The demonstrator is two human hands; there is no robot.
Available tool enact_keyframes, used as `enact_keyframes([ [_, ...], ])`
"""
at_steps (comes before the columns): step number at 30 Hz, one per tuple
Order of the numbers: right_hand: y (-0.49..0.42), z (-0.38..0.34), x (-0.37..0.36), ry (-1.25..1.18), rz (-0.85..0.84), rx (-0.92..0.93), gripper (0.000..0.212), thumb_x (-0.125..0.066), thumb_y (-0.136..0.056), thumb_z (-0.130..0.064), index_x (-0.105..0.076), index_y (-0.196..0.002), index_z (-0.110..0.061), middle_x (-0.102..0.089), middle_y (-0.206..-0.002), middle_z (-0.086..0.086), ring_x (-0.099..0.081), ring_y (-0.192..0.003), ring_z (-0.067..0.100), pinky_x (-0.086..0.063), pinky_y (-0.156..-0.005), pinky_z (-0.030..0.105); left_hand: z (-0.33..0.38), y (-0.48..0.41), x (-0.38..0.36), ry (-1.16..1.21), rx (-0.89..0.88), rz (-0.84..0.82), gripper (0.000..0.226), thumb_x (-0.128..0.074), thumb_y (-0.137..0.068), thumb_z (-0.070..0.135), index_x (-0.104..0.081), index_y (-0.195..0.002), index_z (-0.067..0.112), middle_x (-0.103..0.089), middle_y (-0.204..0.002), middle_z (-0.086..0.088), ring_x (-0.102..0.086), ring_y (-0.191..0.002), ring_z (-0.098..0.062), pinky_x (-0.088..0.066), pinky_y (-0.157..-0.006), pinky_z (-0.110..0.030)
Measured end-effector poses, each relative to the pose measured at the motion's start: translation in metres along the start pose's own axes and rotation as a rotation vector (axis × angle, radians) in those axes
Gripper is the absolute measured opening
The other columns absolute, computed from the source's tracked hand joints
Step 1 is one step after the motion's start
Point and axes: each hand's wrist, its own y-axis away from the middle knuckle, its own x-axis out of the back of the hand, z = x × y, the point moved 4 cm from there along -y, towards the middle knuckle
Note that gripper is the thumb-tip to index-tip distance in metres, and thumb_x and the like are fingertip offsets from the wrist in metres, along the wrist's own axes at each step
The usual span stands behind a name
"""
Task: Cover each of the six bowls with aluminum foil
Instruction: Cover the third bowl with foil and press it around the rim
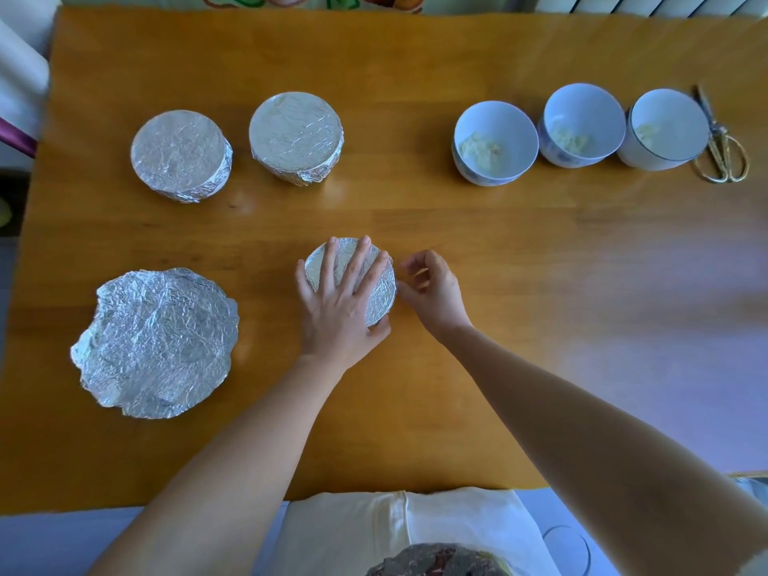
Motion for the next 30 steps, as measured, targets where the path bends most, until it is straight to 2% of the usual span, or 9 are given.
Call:
enact_keyframes([
  [6, 0.006, 0.0, -0.003, -0.112, -0.011, -0.143, 0.011, -0.062, -0.084, -0.003, -0.071, -0.085, -0.009, -0.069, -0.072, 0.0, -0.062, -0.065, 0.01, -0.051, -0.066, 0.022, 0.001, 0.0, -0.001, 0.01, 0.004, 0.001, 0.093, -0.056, -0.08, 0.061, -0.014, -0.158, 0.034, -0.01, -0.167, 0.002, -0.009, -0.152, -0.038, -0.018, -0.11, -0.068],
  [9, 0.014, 0.0, -0.007, -0.385, -0.08, -0.269, 0.014, -0.053, -0.093, -0.01, -0.066, -0.095, -0.004, -0.068, -0.085, 0.009, -0.067, -0.078, 0.017, -0.059, -0.071, 0.034, 0.001, -0.001, -0.001, -0.002, 0.012, -0.002, 0.094, -0.055, -0.08, 0.064, -0.013, -0.159, 0.034, -0.008, -0.168, 0.002, -0.008, -0.152, -0.038, -0.019, -0.11, -0.068],
  [11, 0.018, -0.001, -0.01, -0.472, -0.148, -0.313, 0.009, -0.056, -0.096, -0.014, -0.06, -0.1, -0.007, -0.064, -0.093, 0.01, -0.065, -0.085, 0.017, -0.06, -0.071, 0.035, 0.002, -0.001, -0.001, -0.007, 0.018, 0.005, 0.092, -0.047, -0.081, 0.069, -0.014, -0.159, 0.033, -0.009, -0.168, 0.001, -0.009, -0.152, -0.038, -0.02, -0.11, -0.068],
  [13, 0.02, -0.004, -0.013, -0.486, -0.198, -0.323, 0.009, -0.061, -0.095, -0.016, -0.054, -0.1, -0.011, -0.06, -0.096, 0.01, -0.061, -0.086, 0.016, -0.06, -0.068, 0.032, 0.002, -0.002, -0.001, -0.012, 0.021, 0.012, 0.091, -0.04, -0.081, 0.073, -0.015, -0.158, 0.033, -0.01, -0.167, 0.001, -0.01, -0.152, -0.038, -0.02, -0.109, -0.068],
  [16, 0.017, -0.008, -0.014, -0.498, -0.223, -0.355, 0.012, -0.06, -0.096, -0.016, -0.05, -0.103, -0.012, -0.059, -0.097, 0.01, -0.06, -0.083, 0.015, -0.059, -0.067, 0.029, 0.002, -0.005, -0.003, -0.025, 0.022, 0.003, 0.096, -0.054, -0.08, 0.071, -0.014, -0.158, 0.032, -0.01, -0.167, 0.0, -0.01, -0.152, -0.039, -0.02, -0.109, -0.069],
  [20, 0.01, -0.012, -0.014, -0.484, -0.185, -0.377, 0.014, -0.054, -0.098, -0.014, -0.048, -0.109, -0.009, -0.062, -0.094, 0.006, -0.062, -0.081, 0.017, -0.055, -0.074, 0.031, 0.001, -0.013, -0.001, -0.029, 0.022, -0.008, 0.105, -0.066, -0.076, 0.068, -0.011, -0.158, 0.033, -0.009, -0.167, 0.0, -0.009, -0.152, -0.038, -0.022, -0.109, -0.069],
  [24, 0.003, -0.016, -0.017, -0.475, -0.137, -0.396, 0.014, -0.052, -0.098, -0.014, -0.048, -0.111, -0.011, -0.061, -0.096, 0.007, -0.062, -0.078, 0.016, -0.055, -0.075, 0.032, -0.002, -0.017, 0.005, 0.03, -0.033, 0.028, 0.116, -0.064, -0.07, 0.077, -0.007, -0.159, 0.031, -0.005, -0.168, -0.002, -0.003, -0.153, -0.036, -0.012, -0.112, -0.074],
  [27, -0.001, -0.017, -0.017, -0.462, -0.131, -0.401, 0.009, -0.053, -0.097, -0.013, -0.051, -0.106, -0.013, -0.061, -0.096, 0.008, -0.062, -0.077, 0.016, -0.055, -0.074, 0.033, -0.013, -0.011, 0.012, 0.137, 0.006, 0.108, 0.104, -0.046, -0.077, 0.081, -0.014, -0.16, 0.028, -0.01, -0.167, -0.007, -0.01, -0.152, -0.036, -0.009, -0.116, -0.066],
  [30, -0.003, -0.017, -0.017, -0.441, -0.134, -0.403, 0.01, -0.053, -0.096, -0.013, -0.051, -0.106, -0.013, -0.062, -0.098, 0.008, -0.062, -0.077, 0.016, -0.056, -0.075, 0.033, -0.037, 0.004, 0.019, 0.507, 0.284, 0.226, 0.086, -0.037, -0.088, 0.069, -0.025, -0.157, 0.02, -0.025, -0.159, -0.011, -0.032, -0.14, -0.032, -0.028, -0.109, -0.049],
])
